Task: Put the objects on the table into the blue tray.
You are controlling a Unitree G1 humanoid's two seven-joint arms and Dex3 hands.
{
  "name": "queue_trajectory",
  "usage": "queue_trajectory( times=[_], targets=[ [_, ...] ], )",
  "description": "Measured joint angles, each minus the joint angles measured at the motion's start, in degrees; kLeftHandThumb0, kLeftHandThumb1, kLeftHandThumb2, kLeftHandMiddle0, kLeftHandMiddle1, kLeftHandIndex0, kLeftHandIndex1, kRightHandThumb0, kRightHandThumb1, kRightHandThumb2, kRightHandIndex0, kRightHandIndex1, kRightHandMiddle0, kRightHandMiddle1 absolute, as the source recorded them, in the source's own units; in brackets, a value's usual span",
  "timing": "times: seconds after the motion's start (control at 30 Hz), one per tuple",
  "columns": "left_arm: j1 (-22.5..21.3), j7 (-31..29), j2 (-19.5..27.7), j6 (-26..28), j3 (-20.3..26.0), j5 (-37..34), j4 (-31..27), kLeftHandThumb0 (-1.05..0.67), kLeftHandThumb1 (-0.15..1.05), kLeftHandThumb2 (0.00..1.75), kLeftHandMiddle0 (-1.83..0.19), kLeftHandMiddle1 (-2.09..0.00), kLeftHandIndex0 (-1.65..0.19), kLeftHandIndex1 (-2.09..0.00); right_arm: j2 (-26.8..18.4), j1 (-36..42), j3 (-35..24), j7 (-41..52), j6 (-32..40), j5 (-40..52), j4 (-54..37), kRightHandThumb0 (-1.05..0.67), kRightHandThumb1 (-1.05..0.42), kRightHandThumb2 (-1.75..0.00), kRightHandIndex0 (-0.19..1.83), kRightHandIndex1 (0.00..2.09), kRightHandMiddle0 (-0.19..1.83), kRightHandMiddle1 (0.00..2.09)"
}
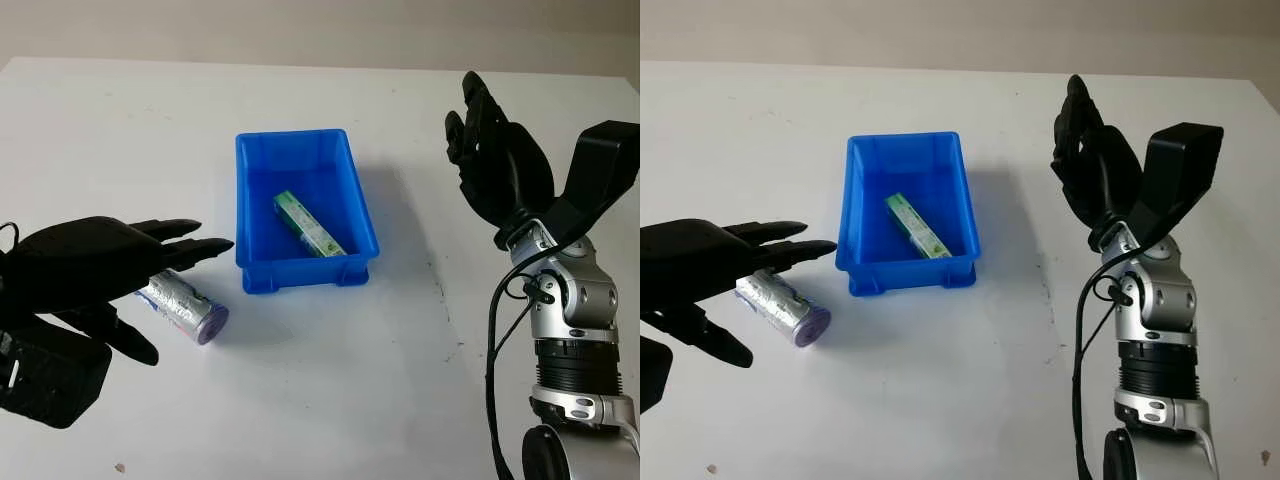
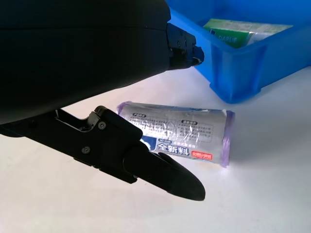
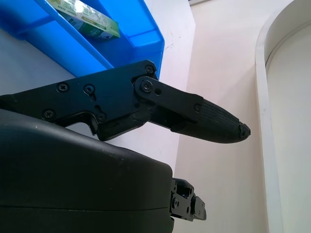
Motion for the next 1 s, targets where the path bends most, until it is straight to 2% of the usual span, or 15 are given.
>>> queue_trajectory(
  times=[0.17,0.3,0.37,0.43,0.47,0.57,0.63,0.8,0.9,0.93,1.0],
  targets=[
    [0.6,2.8,-1.6,-2.9,0.0,0.0,1.4,-0.47,0.88,0.06,-0.29,-0.12,-0.28,-0.22,0.0,0.0,0.0,0.1,0.0,0.0,0.0,-0.72,-1.05,-0.77,-0.19,0.0,-0.19,0.0],
    [1.2,7.2,-2.5,-7.5,0.1,2.0,3.2,-0.38,0.89,0.05,-0.4,-0.17,-0.36,-0.3,0.0,0.0,0.0,0.2,0.0,0.0,0.0,-0.72,-1.05,-0.77,-0.19,0.0,-0.19,0.0],
    [1.4,10.1,-2.6,-10.2,0.1,4.6,4.1,-0.35,0.87,0.05,-0.45,-0.23,-0.31,-0.5,0.0,0.0,-0.1,0.2,0.0,0.1,0.0,-0.73,-1.05,-0.77,-0.19,0.0,-0.19,0.0],
    [1.5,13.5,-2.7,-12.8,0.1,7.8,5.0,-0.3,0.86,0.05,-0.45,-0.36,-0.22,-0.79,0.0,0.0,-0.2,0.2,0.0,0.1,0.0,-0.73,-1.05,-0.76,-0.19,0.0,-0.19,0.0],
    [1.5,15.1,-2.7,-14.1,0.1,9.4,5.7,-0.28,0.86,0.06,-0.43,-0.47,-0.19,-0.88,0.0,0.0,-0.2,0.1,0.0,0.1,0.0,-0.73,-1.05,-0.76,-0.19,0.0,-0.19,0.0],
    [1.4,18.6,-2.7,-17.2,-0.2,13.4,7.7,-0.24,0.89,0.06,-0.37,-0.75,-0.19,-0.99,0.0,0.0,-0.2,0.0,0.0,0.1,0.0,-0.73,-1.05,-0.76,-0.19,0.0,-0.19,0.0],
    [1.4,19.8,-2.7,-18.1,-0.6,15.8,8.4,-0.21,0.93,0.06,-0.34,-1.07,-0.21,-1.06,0.0,0.0,-0.2,0.0,0.0,0.1,0.0,-0.73,-1.05,-0.76,-0.19,0.0,-0.19,0.0],
    [1.2,22.2,-2.6,-18.3,-1.4,20.8,8.4,-0.19,0.94,0.05,-0.35,-1.4,-0.25,-1.13,0.0,0.0,-0.3,0.2,0.0,0.3,0.0,-0.73,-1.05,-0.76,-0.19,0.0,-0.19,0.0],
    [1.0,24.4,-2.6,-18.3,-1.8,23.3,9.0,-0.18,0.93,0.05,-0.38,-1.92,-0.3,-1.26,0.0,0.0,-0.5,0.6,0.0,0.6,0.0,-0.73,-1.05,-0.76,-0.19,0.0,-0.19,0.0],
    [0.9,25.5,-2.6,-18.5,-2.0,24.3,9.4,-0.14,0.96,0.06,-0.46,-2.02,-0.29,-1.46,0.0,0.0,-0.6,0.7,0.0,0.7,0.0,-0.74,-1.05,-0.75,-0.19,0.0,-0.19,0.0],
    [0.8,27.5,-2.5,-18.9,-2.3,25.7,10.2,-0.1,0.98,0.06,-0.48,-2.08,-0.26,-1.62,0.0,0.0,-0.7,0.8,0.0,0.8,0.0,-0.74,-1.05,-0.75,-0.19,0.0,-0.19,0.0]
  ],
)
